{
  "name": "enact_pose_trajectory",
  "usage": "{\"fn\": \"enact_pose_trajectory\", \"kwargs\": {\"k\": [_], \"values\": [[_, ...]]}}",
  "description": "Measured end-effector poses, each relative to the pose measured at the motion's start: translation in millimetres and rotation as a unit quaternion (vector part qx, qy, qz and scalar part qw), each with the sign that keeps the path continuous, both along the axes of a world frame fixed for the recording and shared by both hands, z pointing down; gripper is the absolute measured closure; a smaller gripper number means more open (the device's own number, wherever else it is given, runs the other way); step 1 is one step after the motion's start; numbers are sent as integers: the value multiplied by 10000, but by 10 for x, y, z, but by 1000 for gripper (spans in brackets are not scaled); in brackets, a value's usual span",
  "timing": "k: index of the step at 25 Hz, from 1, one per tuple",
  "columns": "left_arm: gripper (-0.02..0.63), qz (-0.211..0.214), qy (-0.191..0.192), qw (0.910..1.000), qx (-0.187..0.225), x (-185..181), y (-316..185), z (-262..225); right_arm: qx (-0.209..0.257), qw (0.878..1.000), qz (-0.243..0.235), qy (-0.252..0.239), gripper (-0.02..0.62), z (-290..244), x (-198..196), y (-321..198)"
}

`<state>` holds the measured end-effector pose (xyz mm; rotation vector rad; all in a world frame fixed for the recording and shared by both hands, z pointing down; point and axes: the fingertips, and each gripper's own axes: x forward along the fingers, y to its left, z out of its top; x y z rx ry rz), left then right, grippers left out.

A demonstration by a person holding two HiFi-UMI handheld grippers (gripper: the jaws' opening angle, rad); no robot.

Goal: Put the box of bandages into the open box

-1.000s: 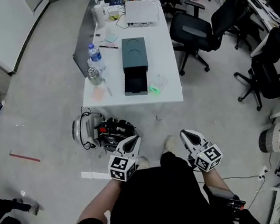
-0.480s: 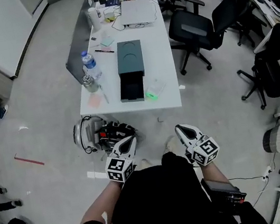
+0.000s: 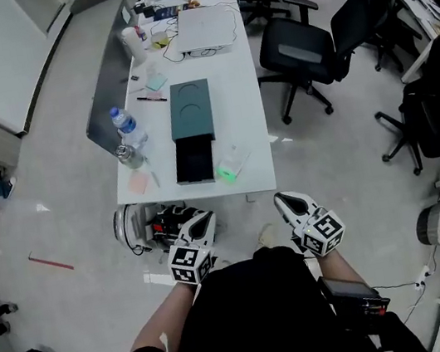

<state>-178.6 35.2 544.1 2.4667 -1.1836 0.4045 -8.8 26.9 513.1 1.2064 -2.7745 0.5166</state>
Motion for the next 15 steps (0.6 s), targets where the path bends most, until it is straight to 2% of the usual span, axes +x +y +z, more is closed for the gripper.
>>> {"fn": "enact_pose_trajectory", "kwargs": {"k": [7,15], "values": [[598,-33,-149,9997,-189,348,-320,-5,-83,9997,-219,4,568,65,280,-333],[598,-368,-342,9982,-321,509,-580,6,-163,9986,-498,-84,568,135,533,-621]]}}
